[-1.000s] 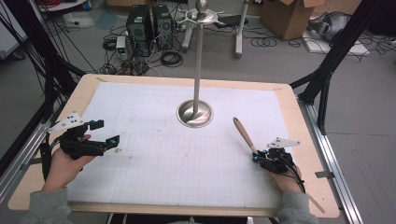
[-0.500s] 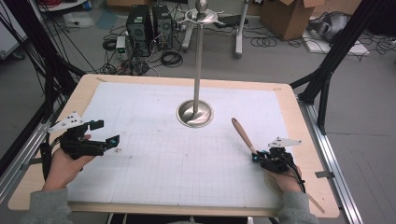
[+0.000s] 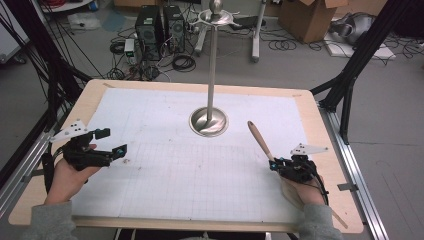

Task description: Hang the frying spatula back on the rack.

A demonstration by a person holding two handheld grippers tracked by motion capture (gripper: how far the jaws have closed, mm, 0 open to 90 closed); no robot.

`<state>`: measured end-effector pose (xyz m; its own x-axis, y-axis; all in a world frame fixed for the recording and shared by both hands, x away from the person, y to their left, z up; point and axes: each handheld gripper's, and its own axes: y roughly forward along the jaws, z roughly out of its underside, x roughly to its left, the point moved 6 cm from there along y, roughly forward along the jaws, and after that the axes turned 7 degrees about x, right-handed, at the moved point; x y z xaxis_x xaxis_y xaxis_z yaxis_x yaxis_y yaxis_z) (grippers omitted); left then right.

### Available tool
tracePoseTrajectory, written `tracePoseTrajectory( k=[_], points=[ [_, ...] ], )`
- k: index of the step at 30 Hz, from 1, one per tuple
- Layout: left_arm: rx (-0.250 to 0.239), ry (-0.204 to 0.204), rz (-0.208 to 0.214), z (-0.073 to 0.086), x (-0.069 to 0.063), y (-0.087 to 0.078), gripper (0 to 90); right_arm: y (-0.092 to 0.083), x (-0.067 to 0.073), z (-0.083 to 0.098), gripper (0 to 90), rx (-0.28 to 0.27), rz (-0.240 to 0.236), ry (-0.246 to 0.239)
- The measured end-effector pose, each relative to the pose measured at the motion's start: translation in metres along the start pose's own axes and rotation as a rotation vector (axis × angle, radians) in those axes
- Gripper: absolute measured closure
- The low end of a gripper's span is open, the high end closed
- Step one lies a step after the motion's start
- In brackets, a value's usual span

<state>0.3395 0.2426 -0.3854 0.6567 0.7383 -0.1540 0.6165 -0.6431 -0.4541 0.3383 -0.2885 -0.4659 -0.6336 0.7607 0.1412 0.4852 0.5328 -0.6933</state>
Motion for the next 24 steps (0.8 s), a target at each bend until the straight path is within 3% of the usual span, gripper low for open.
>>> tracePoseTrajectory(
  k=[10,13,24],
  points=[
    [-0.020,0.005,0.023,-0.006,-0.006,-0.002,4.4,-0.015,0.000,-0.018,78.3,-0.067,-0.018,-0.036],
    [-0.022,0.007,0.029,-0.007,-0.008,-0.002,4.4,-0.021,0.002,-0.025,78.3,-0.061,-0.020,-0.054],
    [-0.026,-0.005,0.020,-0.004,-0.004,-0.004,4.4,-0.051,0.012,-0.070,78.3,-0.069,-0.029,-0.139]
  ],
)
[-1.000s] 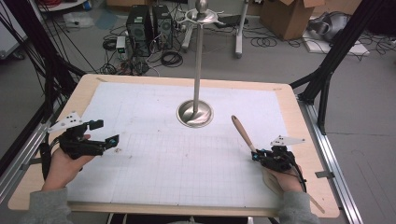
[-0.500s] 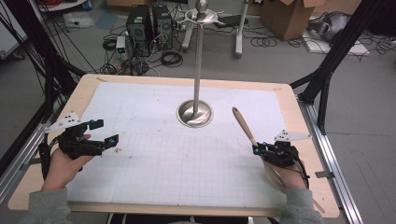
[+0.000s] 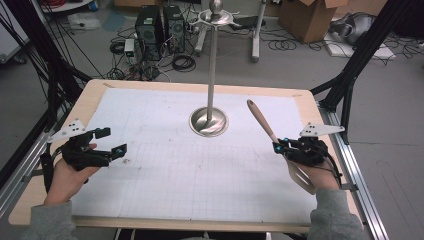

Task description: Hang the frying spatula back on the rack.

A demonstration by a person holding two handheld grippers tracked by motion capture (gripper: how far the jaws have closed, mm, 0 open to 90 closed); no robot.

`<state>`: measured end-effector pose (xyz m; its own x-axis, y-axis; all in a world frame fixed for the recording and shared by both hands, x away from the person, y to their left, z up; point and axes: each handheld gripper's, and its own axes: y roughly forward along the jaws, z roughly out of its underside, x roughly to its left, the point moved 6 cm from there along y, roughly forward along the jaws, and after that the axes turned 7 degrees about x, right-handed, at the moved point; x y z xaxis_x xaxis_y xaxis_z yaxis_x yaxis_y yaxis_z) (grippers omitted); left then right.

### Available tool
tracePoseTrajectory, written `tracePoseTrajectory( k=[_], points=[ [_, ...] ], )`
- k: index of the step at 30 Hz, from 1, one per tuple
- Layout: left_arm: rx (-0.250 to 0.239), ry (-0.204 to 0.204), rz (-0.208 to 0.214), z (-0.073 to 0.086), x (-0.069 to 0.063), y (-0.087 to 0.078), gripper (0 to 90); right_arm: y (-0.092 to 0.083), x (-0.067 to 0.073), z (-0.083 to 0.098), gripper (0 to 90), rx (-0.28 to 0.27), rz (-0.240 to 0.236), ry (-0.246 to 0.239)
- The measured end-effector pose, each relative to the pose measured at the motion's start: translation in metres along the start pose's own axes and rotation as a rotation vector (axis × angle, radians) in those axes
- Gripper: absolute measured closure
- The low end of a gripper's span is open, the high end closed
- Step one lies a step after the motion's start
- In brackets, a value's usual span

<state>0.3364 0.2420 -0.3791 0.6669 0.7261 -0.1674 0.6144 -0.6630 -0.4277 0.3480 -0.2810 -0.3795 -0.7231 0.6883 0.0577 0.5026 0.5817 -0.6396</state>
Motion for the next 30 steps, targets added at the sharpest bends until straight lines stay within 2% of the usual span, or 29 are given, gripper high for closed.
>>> tracePoseTrajectory(
  k=[4,16,30],
  points=[
    [-0.003,-0.006,-0.002,0.000,0.001,-0.001,4.4,-0.005,0.000,-0.013,78.3,-0.005,-0.003,-0.021],
    [-0.003,-0.008,-0.001,0.001,0.002,-0.001,4.4,-0.019,-0.001,-0.037,78.2,-0.069,-0.050,-0.005],
    [-0.009,-0.013,0.001,0.001,0.004,-0.003,4.4,-0.029,0.000,-0.076,78.3,-0.104,-0.045,-0.025]
  ],
)
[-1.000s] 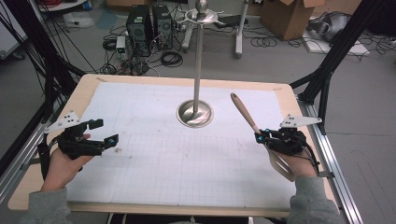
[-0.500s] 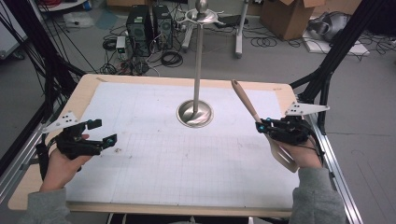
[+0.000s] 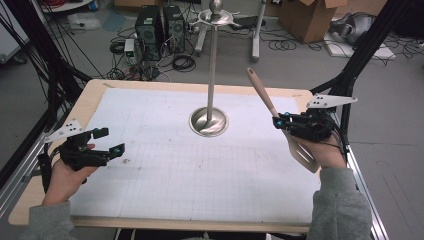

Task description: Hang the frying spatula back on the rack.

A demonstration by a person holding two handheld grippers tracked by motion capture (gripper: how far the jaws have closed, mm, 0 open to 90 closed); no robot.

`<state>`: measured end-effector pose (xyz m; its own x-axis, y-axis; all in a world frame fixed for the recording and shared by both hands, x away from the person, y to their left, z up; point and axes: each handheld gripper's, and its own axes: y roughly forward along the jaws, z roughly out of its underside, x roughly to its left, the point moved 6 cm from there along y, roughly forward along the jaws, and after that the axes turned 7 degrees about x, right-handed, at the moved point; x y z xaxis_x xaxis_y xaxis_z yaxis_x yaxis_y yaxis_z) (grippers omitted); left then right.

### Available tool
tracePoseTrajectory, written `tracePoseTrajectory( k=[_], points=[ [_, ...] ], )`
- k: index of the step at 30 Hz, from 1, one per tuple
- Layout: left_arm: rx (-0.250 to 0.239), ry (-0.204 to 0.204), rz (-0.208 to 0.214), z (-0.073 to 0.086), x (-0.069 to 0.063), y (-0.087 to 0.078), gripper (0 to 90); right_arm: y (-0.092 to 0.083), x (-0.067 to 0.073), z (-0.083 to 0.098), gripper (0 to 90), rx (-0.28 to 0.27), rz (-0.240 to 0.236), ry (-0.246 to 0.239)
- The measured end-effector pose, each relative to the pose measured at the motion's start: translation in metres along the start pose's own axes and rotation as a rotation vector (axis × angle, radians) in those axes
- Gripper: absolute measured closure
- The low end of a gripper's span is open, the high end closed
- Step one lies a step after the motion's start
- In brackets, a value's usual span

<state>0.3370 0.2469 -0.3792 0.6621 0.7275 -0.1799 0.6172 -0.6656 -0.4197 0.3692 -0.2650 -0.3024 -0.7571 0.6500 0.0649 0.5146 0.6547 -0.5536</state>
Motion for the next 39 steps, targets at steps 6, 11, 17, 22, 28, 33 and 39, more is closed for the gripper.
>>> tracePoseTrajectory(
  k=[6,11,17,22,28,33,39],
  points=[
    [-0.004,-0.004,-0.002,0.000,0.002,-0.002,4.4,0.002,0.001,-0.018,78.3,0.003,0.008,-0.015],
    [-0.010,-0.008,0.001,0.000,0.003,-0.003,4.4,0.003,0.000,-0.031,78.3,-0.008,0.033,-0.011],
    [-0.012,-0.012,-0.001,0.001,0.005,-0.005,4.4,0.003,-0.003,-0.041,78.2,-0.022,0.039,-0.005],
    [-0.017,-0.017,-0.003,0.001,0.005,-0.007,4.4,0.002,-0.005,-0.048,78.3,-0.031,0.042,-0.009],
    [-0.015,-0.017,-0.002,0.002,0.005,-0.008,4.4,0.000,-0.007,-0.057,78.3,-0.045,0.051,-0.008],
    [-0.019,-0.020,-0.002,0.002,0.005,-0.009,4.4,-0.002,-0.007,-0.064,78.2,-0.059,0.061,-0.002],
    [-0.019,-0.022,-0.001,0.003,0.005,-0.010,4.4,-0.003,-0.007,-0.074,78.2,-0.073,0.032,0.009]
  ],
)
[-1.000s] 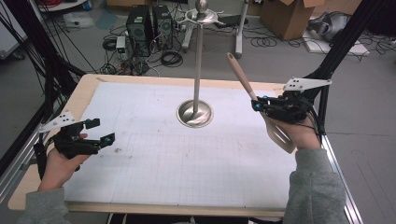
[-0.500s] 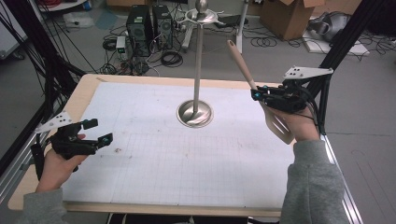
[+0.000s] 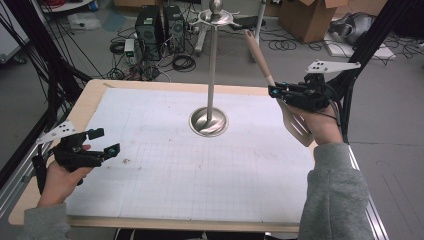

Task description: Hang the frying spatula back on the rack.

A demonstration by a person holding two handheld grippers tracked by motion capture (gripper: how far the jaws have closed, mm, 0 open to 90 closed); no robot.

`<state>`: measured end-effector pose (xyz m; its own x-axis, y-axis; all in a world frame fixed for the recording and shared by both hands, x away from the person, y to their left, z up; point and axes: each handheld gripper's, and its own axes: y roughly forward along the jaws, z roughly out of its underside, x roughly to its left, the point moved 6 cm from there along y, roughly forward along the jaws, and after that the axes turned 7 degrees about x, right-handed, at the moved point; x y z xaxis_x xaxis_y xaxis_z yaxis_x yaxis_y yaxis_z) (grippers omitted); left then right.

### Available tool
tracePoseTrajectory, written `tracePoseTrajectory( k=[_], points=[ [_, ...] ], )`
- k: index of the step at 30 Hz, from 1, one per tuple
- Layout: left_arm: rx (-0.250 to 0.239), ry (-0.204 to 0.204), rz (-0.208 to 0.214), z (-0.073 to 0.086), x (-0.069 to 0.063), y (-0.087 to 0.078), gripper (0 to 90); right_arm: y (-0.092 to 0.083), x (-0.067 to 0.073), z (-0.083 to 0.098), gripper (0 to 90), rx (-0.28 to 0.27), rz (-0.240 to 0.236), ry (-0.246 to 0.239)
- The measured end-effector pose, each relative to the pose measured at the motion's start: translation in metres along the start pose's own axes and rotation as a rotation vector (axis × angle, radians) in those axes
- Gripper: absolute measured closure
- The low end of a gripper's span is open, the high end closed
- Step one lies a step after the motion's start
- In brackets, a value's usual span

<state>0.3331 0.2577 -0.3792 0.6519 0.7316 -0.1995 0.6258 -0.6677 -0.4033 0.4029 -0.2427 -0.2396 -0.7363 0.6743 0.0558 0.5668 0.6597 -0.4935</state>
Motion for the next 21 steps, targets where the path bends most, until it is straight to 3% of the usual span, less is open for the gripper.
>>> tracePoseTrajectory(
  k=[9,21],
  points=[
    [-0.008,-0.009,-0.006,0.002,0.002,-0.005,4.4,0.003,0.000,-0.013,78.2,-0.007,0.001,-0.001],
    [-0.006,-0.015,-0.016,0.005,0.003,-0.009,4.4,0.013,-0.004,-0.017,78.2,-0.015,-0.023,0.016]
  ],
)
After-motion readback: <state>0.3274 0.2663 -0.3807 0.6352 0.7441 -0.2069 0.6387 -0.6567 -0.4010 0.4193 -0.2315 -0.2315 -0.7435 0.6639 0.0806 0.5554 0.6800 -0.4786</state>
